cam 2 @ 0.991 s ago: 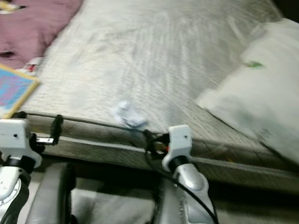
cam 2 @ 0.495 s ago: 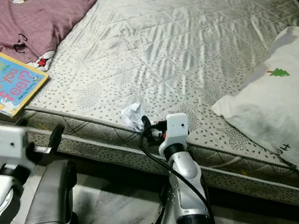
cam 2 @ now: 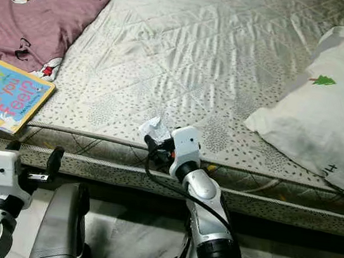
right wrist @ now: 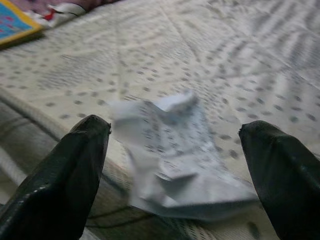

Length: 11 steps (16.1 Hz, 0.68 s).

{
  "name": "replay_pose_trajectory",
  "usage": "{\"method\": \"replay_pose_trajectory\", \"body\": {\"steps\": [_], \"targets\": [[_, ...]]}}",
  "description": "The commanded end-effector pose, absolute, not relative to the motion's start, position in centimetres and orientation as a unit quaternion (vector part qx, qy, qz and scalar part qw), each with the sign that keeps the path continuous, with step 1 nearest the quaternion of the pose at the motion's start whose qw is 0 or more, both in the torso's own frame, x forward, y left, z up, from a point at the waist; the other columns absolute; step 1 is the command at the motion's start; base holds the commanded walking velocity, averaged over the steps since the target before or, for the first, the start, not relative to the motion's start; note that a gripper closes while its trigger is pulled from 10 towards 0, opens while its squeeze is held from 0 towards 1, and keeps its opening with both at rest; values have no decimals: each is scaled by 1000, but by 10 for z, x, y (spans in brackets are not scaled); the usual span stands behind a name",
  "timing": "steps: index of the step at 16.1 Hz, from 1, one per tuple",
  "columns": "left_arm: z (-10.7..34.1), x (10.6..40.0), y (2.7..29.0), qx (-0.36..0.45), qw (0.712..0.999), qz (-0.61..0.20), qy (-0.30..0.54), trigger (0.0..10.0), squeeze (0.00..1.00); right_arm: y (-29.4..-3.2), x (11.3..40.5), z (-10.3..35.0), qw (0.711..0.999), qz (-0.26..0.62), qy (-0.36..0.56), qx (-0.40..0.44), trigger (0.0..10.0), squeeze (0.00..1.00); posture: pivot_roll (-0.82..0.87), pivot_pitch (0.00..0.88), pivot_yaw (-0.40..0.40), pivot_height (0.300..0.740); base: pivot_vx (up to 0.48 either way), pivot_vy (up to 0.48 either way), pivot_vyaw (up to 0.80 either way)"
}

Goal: Clean up the room

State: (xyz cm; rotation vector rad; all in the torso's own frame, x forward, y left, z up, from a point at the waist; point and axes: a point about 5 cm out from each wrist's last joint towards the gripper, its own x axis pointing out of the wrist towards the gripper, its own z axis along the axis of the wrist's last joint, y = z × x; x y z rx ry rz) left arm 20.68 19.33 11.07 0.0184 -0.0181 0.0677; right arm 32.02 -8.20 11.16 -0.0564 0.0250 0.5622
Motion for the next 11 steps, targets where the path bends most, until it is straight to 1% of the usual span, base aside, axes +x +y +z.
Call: {"method": "replay_pose_trajectory", "body": {"steps": [1,4,6,7,11], "targets": [[112,205,195,8,999,31,-7,10000,0,-76,316,114,956,294,5,-23,10000,0,178,180,7,472,0,0,0],[111,204,197,14,999,31,-6,10000,0,-67,312,117,952,304,-18,-30,10000,0,180,179,9,472,0,0,0],[112,204,198,23,999,36,-10,10000,0,-59,308,118,942,323,-42,-77,10000,0,180,179,9,472,0,0,0],[112,203,199,24,999,39,-9,10000,0,-51,304,119,941,322,-56,-92,10000,0,183,178,11,472,0,0,0],[111,203,197,19,999,34,-9,10000,0,-40,305,116,939,319,-57,-117,10000,0,183,178,7,472,0,0,0]]}}
